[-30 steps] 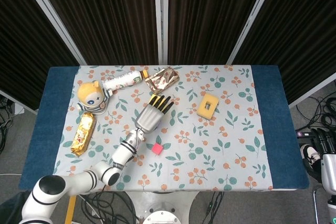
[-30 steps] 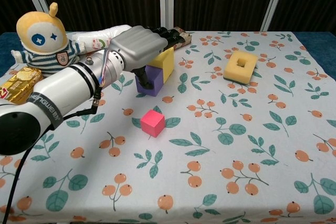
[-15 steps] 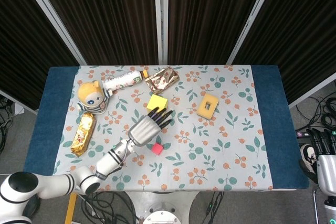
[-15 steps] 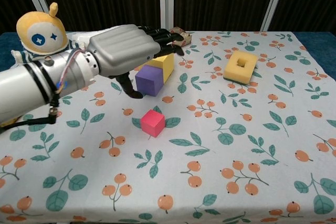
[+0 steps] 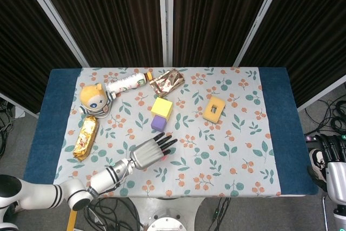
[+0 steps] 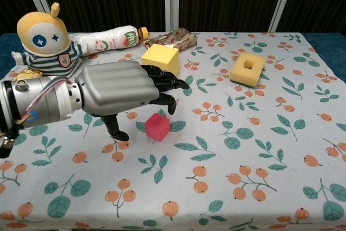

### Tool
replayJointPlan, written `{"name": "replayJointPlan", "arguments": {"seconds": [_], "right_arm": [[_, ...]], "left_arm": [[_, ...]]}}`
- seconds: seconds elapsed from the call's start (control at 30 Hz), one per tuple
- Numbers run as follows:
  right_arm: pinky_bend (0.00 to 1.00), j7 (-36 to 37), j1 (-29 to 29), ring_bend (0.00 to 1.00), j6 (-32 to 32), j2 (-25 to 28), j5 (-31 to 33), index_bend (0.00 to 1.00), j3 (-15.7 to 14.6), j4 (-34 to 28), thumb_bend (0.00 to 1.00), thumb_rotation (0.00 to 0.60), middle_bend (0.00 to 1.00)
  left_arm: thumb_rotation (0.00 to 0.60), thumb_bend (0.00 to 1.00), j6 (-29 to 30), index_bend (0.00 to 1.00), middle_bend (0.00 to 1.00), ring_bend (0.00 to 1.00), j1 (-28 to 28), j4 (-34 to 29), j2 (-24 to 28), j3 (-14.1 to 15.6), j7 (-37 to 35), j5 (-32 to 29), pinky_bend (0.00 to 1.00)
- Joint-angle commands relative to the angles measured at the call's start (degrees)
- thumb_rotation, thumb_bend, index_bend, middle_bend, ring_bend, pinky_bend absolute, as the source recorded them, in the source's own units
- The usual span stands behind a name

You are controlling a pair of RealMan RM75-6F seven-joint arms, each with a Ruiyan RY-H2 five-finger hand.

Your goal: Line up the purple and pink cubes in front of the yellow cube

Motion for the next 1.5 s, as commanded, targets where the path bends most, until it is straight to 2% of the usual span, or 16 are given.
{"name": "replayJointPlan", "arguments": {"seconds": [0.03,0.27,0.4,0.87,1.03,1.2,1.5], "right_arm": [[0.19,-0.03,-0.03,0.06,-0.01,0.02,0.03,0.11,0.01,0.00,0.15,0.600,0.12],[0.19,0.15,0.04,0.06,-0.30,0.12,0.18,0.11,0.08,0.13,0.15,0.600,0.12],[0.19,0.43,0.02,0.06,-0.32,0.17,0.36,0.11,0.19,0.32,0.15,0.600,0.12],[0.19,0.50,-0.08,0.06,-0.39,0.37,0.58,0.11,0.26,0.26,0.15,0.600,0.12],[0.19,0.29,0.00,0.06,-0.52,0.33,0.41,0.11,0.20,0.16,0.15,0.600,0.12],[0.19,0.05,-0.14,0.06,-0.21,0.24,0.10,0.11,0.13,0.03,0.15,0.600,0.12],[0.19,-0.25,-0.52,0.06,0.43,0.05,-0.19,0.11,0.04,-0.13,0.15,0.600,0.12]], "left_arm": [[0.600,0.16,-1.24,0.37,0.02,0.02,0.22,0.21,-2.40,-1.99,0.40,-3.71,0.14],[0.600,0.19,-1.68,0.41,0.05,0.02,0.22,2.36,-5.66,-4.25,1.52,-8.72,0.14],[0.600,0.19,-1.21,0.42,0.05,0.02,0.31,3.63,-7.19,-4.60,2.78,-10.24,0.14],[0.600,0.25,0.43,0.50,0.06,0.02,0.81,8.60,-10.70,-3.84,2.21,-8.70,0.14],[0.600,0.28,1.55,0.54,0.08,0.02,0.89,9.34,-10.19,-3.08,0.87,-5.79,0.14],[0.600,0.29,1.87,0.54,0.08,0.02,-0.29,10.33,-7.54,-1.72,-0.76,-0.43,0.14],[0.600,0.29,1.47,0.55,0.08,0.02,-3.12,13.91,-5.24,-1.89,-5.43,5.48,0.14]]}}
